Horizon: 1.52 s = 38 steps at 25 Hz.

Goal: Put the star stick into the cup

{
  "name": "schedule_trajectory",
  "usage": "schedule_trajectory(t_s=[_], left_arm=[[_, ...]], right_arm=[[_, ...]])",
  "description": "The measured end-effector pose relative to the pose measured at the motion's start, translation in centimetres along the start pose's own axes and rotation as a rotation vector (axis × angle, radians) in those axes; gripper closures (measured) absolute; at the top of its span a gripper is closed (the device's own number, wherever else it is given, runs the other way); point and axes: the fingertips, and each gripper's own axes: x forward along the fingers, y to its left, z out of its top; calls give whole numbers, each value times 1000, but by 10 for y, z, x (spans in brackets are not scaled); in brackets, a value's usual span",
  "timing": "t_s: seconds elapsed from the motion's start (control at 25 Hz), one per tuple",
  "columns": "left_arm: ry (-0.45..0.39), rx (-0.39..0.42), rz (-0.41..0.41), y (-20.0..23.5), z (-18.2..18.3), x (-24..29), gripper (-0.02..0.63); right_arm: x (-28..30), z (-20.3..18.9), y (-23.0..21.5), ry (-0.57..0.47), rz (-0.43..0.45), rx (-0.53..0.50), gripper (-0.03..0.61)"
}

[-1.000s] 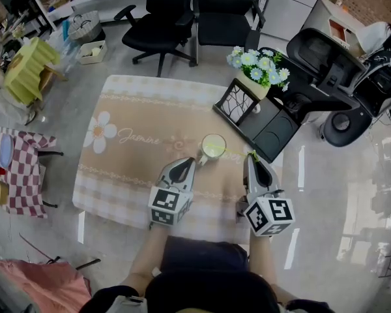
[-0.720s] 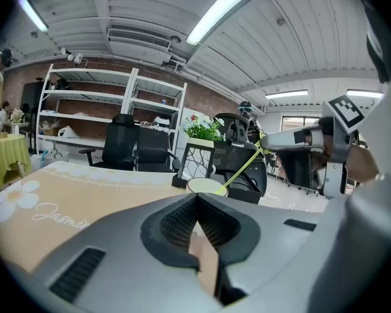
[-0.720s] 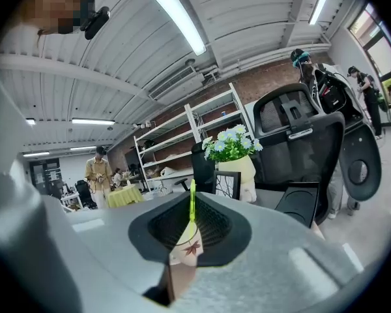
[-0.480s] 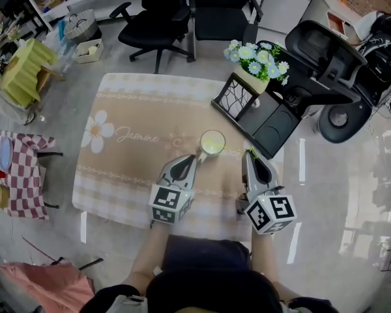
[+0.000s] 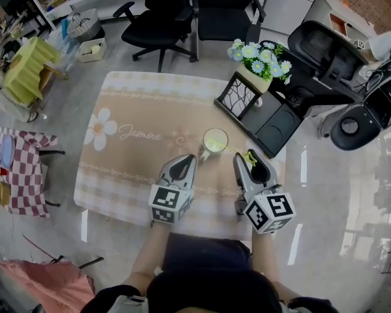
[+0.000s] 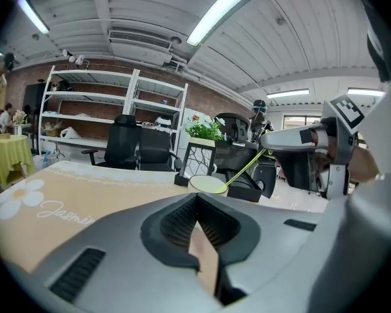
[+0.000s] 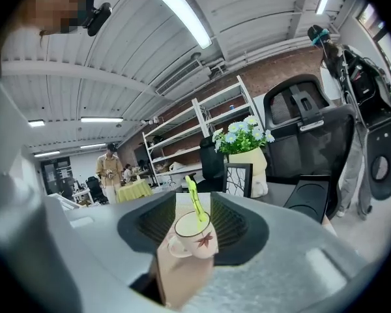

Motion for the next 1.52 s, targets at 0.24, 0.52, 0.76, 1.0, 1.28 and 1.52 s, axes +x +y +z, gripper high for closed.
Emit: schedule_trajectory(t_s=[0.24, 0.52, 0.76, 1.0, 1.28, 1.52], left_arm=[[-10, 7, -19, -5, 2, -4, 604], [-26, 24, -61, -17, 3, -12, 604], [-42, 31, -117, -30, 2, -24, 604], [-51, 46, -199, -45, 10, -37, 604], [-56, 80, -272, -61, 29, -52, 604], [-65, 87, -322, -71, 36, -58, 604]], right_arm=[[-7, 1, 3, -17, -7, 6, 359], [-25, 3, 5, -62, -49, 8, 351], [-47, 1, 13, -103, -93, 5, 352], [-69, 7, 19, -146, -148, 19, 353], [-88, 17, 34, -193, -193, 34, 364], [-101, 20, 38, -211, -231, 39, 392]])
